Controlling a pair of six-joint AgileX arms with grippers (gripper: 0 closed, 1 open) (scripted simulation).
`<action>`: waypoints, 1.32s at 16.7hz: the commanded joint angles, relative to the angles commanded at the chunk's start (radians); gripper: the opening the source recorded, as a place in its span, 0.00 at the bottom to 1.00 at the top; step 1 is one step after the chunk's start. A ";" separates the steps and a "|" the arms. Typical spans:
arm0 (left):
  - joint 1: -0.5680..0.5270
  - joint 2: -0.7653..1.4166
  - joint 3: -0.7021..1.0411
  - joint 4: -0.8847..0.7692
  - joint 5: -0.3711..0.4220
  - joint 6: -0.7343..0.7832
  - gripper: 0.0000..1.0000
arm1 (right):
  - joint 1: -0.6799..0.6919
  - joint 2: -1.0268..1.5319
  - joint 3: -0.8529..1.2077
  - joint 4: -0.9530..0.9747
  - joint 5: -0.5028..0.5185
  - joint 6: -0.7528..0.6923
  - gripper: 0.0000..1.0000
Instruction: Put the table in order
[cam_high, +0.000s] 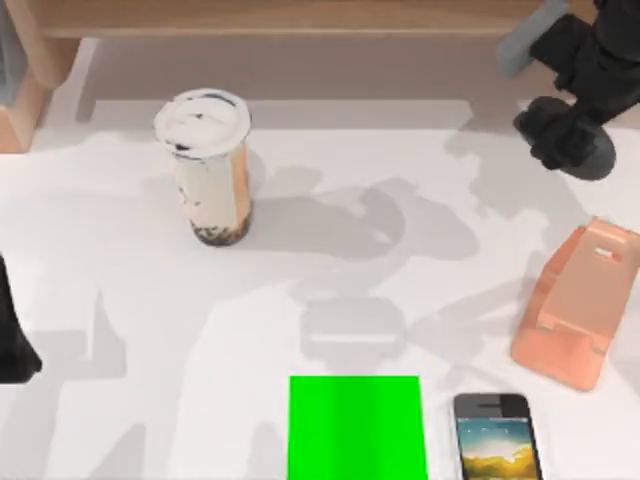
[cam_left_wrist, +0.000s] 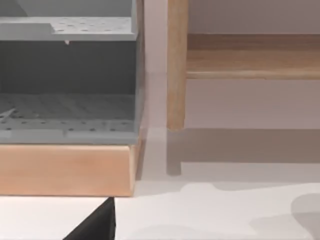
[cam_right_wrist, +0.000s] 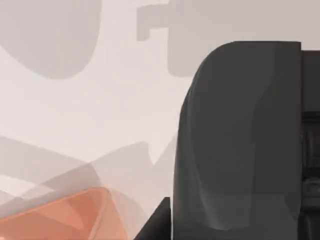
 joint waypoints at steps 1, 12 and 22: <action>0.000 0.000 0.000 0.000 0.000 0.000 1.00 | 0.058 -0.007 -0.018 0.018 0.002 0.117 0.00; 0.000 0.000 0.000 0.000 0.000 0.000 1.00 | 0.605 -0.067 -0.354 0.166 -0.027 1.263 0.00; 0.000 0.000 0.000 0.000 0.000 0.000 1.00 | 0.725 -0.089 -0.485 0.202 -0.043 1.517 0.00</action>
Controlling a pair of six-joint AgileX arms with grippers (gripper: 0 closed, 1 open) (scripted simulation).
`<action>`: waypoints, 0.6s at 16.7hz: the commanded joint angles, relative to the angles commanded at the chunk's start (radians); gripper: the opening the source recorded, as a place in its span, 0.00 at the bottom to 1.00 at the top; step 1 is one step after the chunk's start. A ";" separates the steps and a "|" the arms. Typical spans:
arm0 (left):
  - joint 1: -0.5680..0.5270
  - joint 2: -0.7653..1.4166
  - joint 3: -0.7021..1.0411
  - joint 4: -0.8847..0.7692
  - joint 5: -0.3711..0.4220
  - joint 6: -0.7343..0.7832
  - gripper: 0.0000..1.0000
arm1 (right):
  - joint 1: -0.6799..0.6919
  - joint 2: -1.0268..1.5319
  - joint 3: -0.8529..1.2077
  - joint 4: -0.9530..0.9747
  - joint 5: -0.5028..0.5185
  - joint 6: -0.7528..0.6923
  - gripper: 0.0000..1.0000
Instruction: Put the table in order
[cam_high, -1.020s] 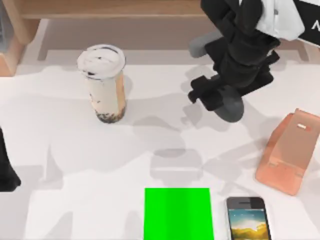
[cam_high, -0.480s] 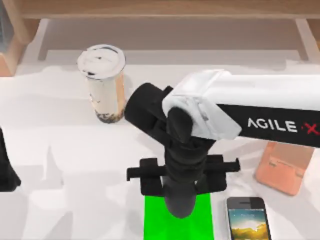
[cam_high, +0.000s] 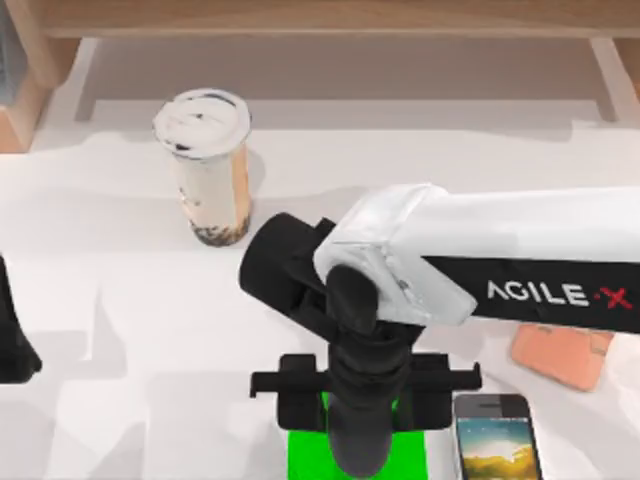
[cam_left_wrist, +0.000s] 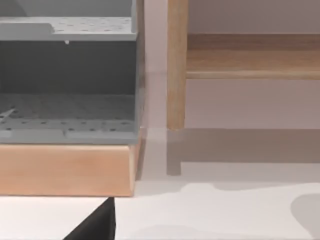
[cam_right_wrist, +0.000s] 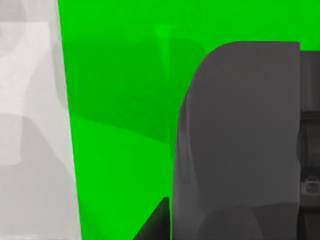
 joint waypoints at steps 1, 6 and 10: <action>0.000 0.000 0.000 0.000 0.000 0.000 1.00 | -0.005 0.005 0.002 -0.001 0.000 0.000 0.00; 0.000 0.000 0.000 0.000 0.000 0.000 1.00 | 0.000 0.016 -0.019 0.035 0.000 0.000 0.00; 0.000 0.000 0.000 0.000 0.000 0.000 1.00 | 0.000 0.016 -0.020 0.036 0.000 0.000 0.08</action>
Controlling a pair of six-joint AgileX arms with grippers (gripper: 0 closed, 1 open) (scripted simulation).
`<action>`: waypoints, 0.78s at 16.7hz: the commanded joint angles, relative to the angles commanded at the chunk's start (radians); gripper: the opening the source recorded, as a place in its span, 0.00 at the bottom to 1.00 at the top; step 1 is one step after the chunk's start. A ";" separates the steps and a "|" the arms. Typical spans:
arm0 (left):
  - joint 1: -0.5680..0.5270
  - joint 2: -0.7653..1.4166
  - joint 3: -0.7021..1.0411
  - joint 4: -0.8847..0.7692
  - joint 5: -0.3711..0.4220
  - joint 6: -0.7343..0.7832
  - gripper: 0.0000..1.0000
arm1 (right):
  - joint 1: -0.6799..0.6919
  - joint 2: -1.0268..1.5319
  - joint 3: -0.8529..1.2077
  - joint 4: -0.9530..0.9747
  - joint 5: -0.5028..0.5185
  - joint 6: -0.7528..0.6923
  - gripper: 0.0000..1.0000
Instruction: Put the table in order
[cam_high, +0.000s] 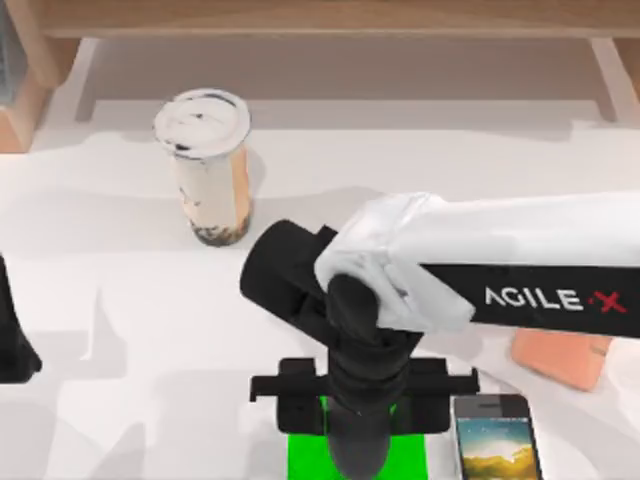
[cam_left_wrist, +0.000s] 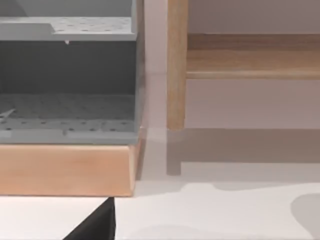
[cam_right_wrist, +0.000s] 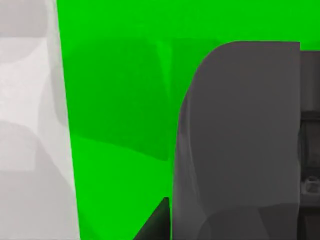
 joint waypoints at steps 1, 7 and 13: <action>0.000 0.000 0.000 0.000 0.000 0.000 1.00 | 0.000 0.000 0.000 0.000 0.000 0.000 0.15; 0.000 0.000 0.000 0.000 0.000 0.000 1.00 | 0.000 0.000 0.000 0.000 0.000 0.000 0.60; 0.000 0.000 0.000 0.000 0.000 0.000 1.00 | 0.000 0.000 0.000 0.000 0.000 0.000 1.00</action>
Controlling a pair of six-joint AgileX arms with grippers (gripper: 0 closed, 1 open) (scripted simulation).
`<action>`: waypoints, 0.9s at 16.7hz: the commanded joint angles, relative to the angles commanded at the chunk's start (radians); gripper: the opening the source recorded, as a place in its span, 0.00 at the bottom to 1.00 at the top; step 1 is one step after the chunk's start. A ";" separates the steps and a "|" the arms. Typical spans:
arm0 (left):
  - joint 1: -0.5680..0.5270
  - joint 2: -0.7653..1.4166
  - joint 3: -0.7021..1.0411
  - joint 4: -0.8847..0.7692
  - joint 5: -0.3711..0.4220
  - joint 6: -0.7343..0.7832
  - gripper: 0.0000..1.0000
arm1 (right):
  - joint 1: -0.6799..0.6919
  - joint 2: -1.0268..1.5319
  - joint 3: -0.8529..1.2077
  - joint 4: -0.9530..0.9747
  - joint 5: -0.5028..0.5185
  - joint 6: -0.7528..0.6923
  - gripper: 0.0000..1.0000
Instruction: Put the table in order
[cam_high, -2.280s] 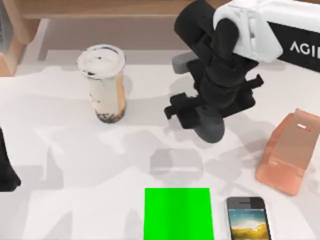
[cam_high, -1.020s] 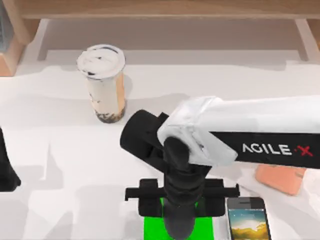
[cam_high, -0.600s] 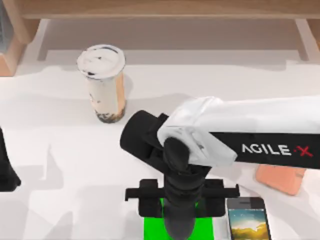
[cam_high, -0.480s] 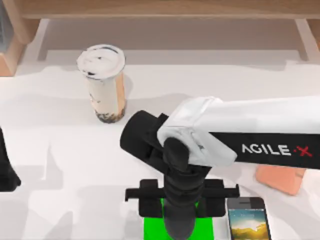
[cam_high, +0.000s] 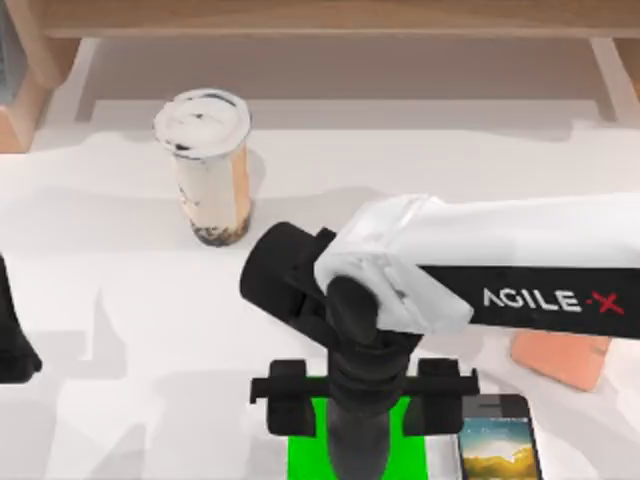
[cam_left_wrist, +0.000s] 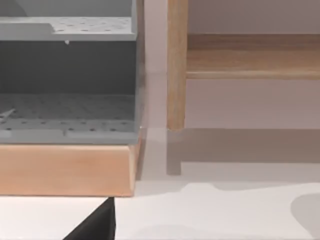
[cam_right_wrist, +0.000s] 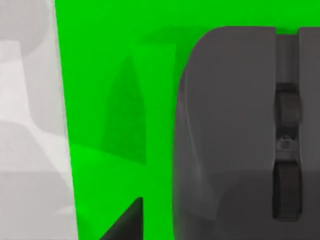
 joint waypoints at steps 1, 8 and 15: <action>0.000 0.000 0.000 0.000 0.000 0.000 1.00 | 0.000 0.000 0.000 0.000 0.000 0.000 1.00; 0.000 0.000 0.000 0.000 0.000 0.000 1.00 | -0.001 -0.001 0.000 0.000 0.000 0.000 1.00; 0.000 0.000 0.000 0.000 0.000 0.000 1.00 | -0.031 -0.123 -0.059 -0.011 0.004 -0.032 1.00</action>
